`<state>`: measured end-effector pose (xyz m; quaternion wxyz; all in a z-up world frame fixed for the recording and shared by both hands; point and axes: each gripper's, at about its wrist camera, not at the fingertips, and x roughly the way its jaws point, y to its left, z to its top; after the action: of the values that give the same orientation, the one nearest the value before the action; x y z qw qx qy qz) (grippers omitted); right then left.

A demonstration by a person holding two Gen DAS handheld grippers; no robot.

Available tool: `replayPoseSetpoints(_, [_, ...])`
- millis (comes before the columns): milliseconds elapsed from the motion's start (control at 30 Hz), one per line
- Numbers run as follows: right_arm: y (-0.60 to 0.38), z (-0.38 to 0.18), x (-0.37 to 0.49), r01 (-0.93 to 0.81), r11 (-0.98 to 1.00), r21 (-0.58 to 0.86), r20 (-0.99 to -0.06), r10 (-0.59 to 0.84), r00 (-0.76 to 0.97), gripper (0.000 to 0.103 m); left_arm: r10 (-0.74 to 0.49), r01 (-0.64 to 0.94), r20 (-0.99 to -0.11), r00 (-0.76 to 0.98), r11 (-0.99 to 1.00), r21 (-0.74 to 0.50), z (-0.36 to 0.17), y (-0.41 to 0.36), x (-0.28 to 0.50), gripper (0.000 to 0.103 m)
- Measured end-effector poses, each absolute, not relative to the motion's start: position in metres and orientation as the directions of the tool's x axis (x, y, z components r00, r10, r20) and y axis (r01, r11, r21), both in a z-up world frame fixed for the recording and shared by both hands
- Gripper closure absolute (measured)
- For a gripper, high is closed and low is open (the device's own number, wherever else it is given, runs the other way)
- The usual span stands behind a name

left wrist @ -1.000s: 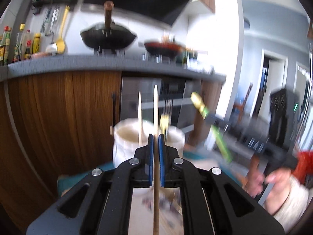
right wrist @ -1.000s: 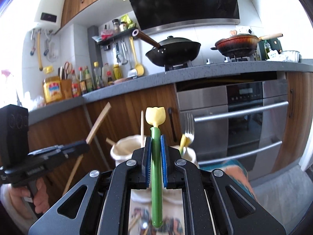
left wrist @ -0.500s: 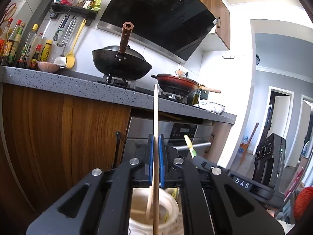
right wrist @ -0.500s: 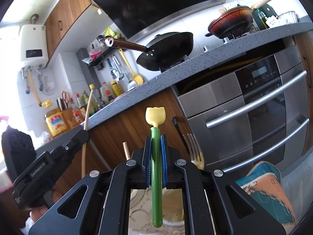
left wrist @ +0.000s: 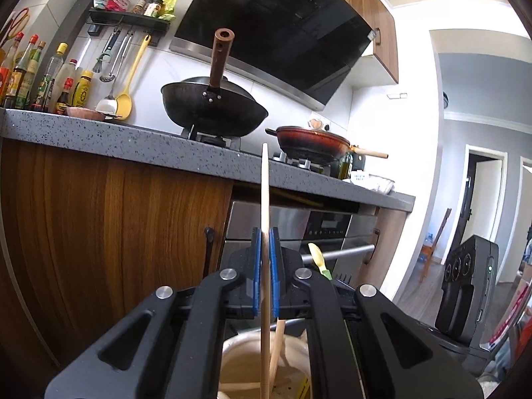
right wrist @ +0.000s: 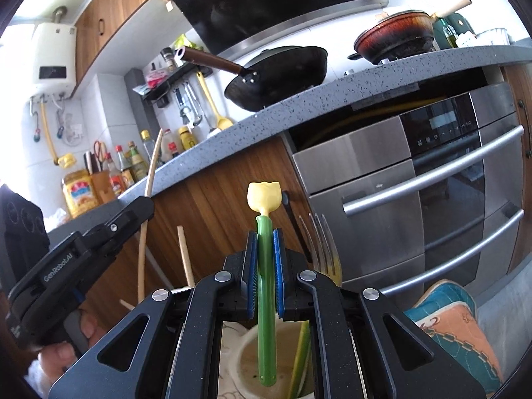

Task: Organize utensils
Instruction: 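Lift the chopstick with left tool while right tool carries the green utensil to the holder, then drop the chopstick into the tall pot with left tool while right tool drops utensil into short pot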

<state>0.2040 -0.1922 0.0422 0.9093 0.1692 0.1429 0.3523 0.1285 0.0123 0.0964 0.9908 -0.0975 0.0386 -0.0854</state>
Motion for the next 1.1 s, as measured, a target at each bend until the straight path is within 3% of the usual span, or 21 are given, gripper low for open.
replayPoseSetpoints(700, [-0.22, 0.029, 0.163, -0.537, 0.796, 0.279, -0.235, 0.599, 0.766, 0.093, -0.217, 0.195, -0.269, 0.938, 0.975, -0.107, 0.08, 0.001, 0.092, 0.098])
replayPoseSetpoints(967, [-0.213, 0.02, 0.161, -0.519, 0.818, 0.248, -0.298, 0.574, 0.763, 0.093, -0.193, 0.184, -0.297, 0.935, 0.981, -0.057, 0.074, -0.003, 0.09, 0.098])
replayPoseSetpoints(1100, [-0.211, 0.017, 0.162, -0.509, 0.827, 0.238, -0.323, 0.562, 0.761, 0.093, -0.194, 0.184, -0.298, 0.935, 0.981, -0.06, 0.073, -0.003, 0.09, 0.09])
